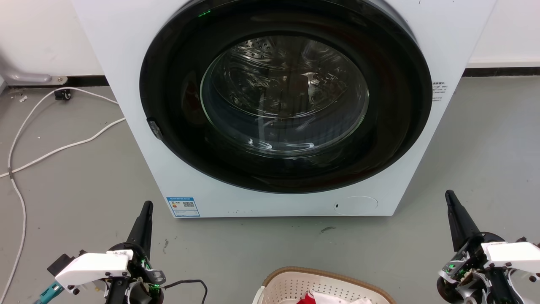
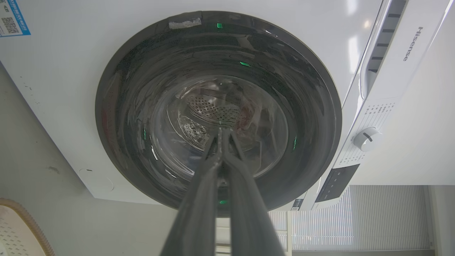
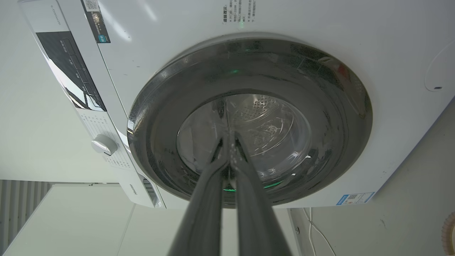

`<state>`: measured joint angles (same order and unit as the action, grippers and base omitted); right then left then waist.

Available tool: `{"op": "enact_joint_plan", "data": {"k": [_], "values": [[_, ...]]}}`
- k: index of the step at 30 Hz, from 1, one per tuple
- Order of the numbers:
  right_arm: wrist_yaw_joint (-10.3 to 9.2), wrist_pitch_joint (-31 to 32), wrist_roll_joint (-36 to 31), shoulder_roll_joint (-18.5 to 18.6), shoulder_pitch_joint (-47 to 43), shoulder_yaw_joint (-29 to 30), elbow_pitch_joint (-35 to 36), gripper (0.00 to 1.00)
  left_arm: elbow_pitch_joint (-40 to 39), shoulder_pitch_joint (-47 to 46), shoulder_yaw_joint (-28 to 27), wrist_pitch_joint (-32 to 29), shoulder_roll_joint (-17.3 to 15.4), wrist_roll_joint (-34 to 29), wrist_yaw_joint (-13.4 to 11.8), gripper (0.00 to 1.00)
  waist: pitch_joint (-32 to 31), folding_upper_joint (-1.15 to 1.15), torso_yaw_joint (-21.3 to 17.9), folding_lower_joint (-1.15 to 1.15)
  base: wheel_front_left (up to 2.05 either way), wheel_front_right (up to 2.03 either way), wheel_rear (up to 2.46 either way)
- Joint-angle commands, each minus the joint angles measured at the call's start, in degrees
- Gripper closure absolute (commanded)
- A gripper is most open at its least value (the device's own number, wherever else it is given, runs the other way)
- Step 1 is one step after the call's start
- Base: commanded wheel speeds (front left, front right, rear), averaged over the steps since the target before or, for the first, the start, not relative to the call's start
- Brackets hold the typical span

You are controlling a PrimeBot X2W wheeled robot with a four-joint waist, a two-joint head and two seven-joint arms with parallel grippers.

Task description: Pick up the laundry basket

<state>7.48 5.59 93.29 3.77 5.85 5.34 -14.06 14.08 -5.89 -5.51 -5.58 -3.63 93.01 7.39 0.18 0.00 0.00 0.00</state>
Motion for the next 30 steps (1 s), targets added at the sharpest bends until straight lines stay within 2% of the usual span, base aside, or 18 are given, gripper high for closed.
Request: {"op": "enact_joint_plan", "data": {"k": [1, 25, 26, 30], "values": [[0.02, 0.1, -0.2, -0.2, 0.6, 0.1, -0.1, 1.0, 0.0, -0.5, -0.1, -0.3, 0.0, -0.1, 0.2, 1.0, 0.0, 0.0, 0.0, 0.0, 0.0, 0.0, 0.0], [0.02, 0.3, -0.6, -0.4, 0.6, 0.4, -0.1, 1.0, 0.1, -0.5, -0.4, -0.4, 0.2, -0.4, 0.2, 1.0, 0.0, 0.0, 0.0, 0.0, 0.0, 0.0, 0.0], [0.0, 0.3, -0.2, -0.2, 0.0, 0.4, 0.0, 0.0, 0.0, 0.0, -0.3, -0.3, 0.2, -0.2, 0.0, 0.0, 0.0, 0.0, 0.0, 0.0, 0.0, 0.0, 0.0], [0.0, -0.1, -0.4, -0.3, -0.6, 0.0, -0.4, 0.0, 0.7, 0.5, 0.1, 0.2, 0.4, -0.1, 0.0, 0.0, 0.0, 0.0, 0.0, 0.0, 0.0, 0.0, 0.0]]}}
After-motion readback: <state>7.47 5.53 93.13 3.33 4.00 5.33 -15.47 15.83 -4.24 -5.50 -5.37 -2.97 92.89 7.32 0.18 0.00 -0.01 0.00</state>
